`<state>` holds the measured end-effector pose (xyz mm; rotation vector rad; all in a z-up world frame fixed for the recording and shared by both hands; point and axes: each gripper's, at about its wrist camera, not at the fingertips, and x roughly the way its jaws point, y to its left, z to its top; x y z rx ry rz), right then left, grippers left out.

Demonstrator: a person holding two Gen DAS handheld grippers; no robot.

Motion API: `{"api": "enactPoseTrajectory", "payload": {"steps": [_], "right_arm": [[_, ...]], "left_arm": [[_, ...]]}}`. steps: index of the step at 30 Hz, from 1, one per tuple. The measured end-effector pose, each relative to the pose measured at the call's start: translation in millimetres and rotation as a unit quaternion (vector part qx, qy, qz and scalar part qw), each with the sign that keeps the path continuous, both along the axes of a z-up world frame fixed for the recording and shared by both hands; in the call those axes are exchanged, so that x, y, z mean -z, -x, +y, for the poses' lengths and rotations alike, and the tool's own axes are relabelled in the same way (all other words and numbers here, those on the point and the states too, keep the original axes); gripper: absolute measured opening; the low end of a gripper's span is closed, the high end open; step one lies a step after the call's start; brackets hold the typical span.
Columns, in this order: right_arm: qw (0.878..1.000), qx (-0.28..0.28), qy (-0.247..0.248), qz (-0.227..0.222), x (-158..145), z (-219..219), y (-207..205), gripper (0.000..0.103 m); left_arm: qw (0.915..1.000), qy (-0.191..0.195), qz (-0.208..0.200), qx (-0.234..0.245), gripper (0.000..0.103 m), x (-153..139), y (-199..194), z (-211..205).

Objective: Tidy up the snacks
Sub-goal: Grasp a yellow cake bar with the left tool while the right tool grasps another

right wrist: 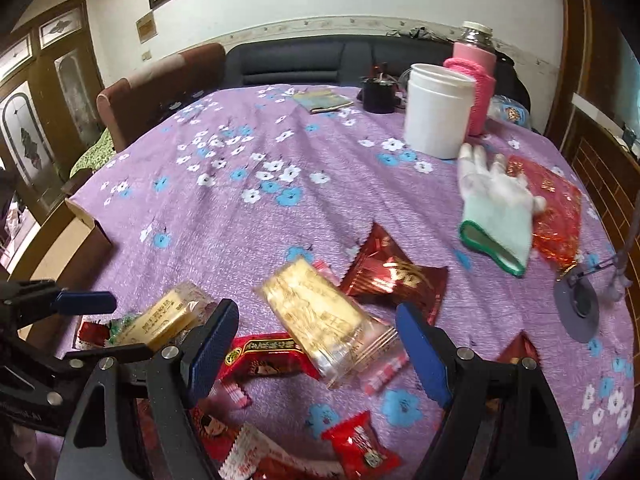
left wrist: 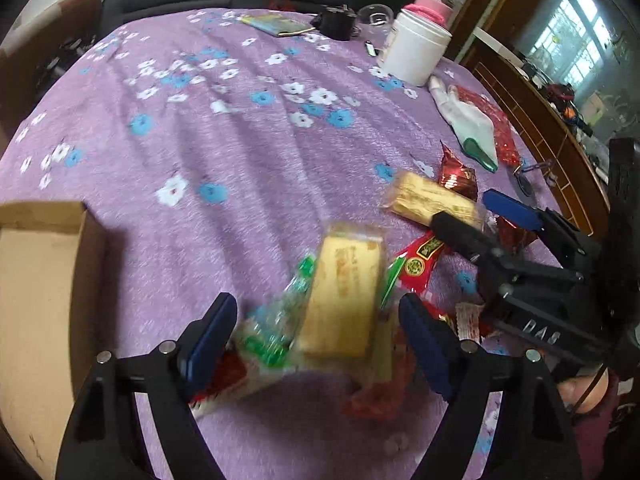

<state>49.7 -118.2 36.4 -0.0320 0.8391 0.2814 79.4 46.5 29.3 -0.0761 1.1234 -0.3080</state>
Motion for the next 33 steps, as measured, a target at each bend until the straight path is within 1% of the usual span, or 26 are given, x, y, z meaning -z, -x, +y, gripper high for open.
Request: {"api": "enactPoseTrajectory", "payload": {"steps": [1,3,4,6,7,8,9,10,11,12,16,18,23,25,27,30,33], "right_arm": [[1.000,-0.003,-0.004,0.002,3.0,0.1,-0.5,0.083],[1.000,-0.007,-0.001,0.009,7.2,0.3,-1.6,0.076],[1.000,-0.006,0.003,0.011,9.2,-0.5,-2.2,0.076],[1.000,-0.005,-0.004,0.014,11.0,-3.4,-2.4,0.074],[1.000,-0.003,-0.007,0.015,11.5,-4.1,-2.6,0.072],[1.000,-0.002,-0.009,0.016,11.9,-4.2,-2.6,0.068],[1.000,-0.003,-0.011,0.018,11.9,-4.5,-2.6,0.063],[1.000,-0.003,-0.013,0.020,12.5,-5.0,-3.1,0.061],[1.000,-0.002,-0.012,0.021,13.2,-5.1,-3.4,0.056],[1.000,-0.003,-0.013,0.022,13.8,-5.2,-3.2,0.053],[0.999,0.002,-0.026,0.022,11.8,-8.8,-1.0,0.045],[0.999,0.004,-0.048,0.024,10.2,-13.6,0.6,0.044],[0.996,0.010,-0.091,0.015,1.1,-26.6,5.7,0.042],[0.993,0.007,-0.118,0.016,-2.3,-32.6,7.6,0.042],[0.991,0.007,-0.135,0.015,-4.7,-35.2,8.7,0.042],[0.984,0.007,-0.177,0.023,-6.1,-42.7,9.5,0.042],[0.971,0.006,-0.236,0.035,-5.9,-53.6,8.9,0.043]], "left_arm": [[0.9999,-0.010,-0.004,0.004,0.082,1.9,-1.2,-4.2],[0.9997,-0.022,-0.005,0.012,0.082,6.9,-3.7,-10.2],[0.9996,-0.025,-0.003,0.012,0.081,10.0,-5.8,-12.8],[0.9996,-0.025,-0.001,0.011,0.076,14.2,-9.9,-15.7],[0.9997,-0.022,-0.006,0.012,0.068,13.0,-10.9,-16.5],[0.9998,-0.013,-0.002,0.014,0.062,12.7,-12.3,-17.0],[0.9999,-0.009,-0.001,0.013,0.053,12.8,-13.1,-17.7],[0.9999,-0.007,-0.002,0.011,0.046,12.4,-13.4,-18.0],[0.9999,-0.009,-0.006,0.013,0.043,10.6,-12.5,-19.2],[0.9998,-0.012,-0.011,0.014,0.036,9.1,-10.7,-20.6],[0.9997,-0.012,-0.018,0.012,0.032,3.2,-5.7,-21.3],[0.9997,-0.006,-0.023,0.007,0.032,-1.1,-2.6,-18.5],[0.9986,0.040,-0.030,-0.017,0.032,-19.8,11.6,2.7],[0.9979,0.053,-0.033,-0.020,0.032,-26.4,19.2,8.5],[0.9971,0.063,-0.036,-0.022,0.032,-32.4,27.9,13.7],[0.9954,0.081,-0.045,-0.025,0.032,-42.9,46.6,25.0],[0.9935,0.093,-0.059,-0.030,0.032,-54.3,65.1,36.4]]}}
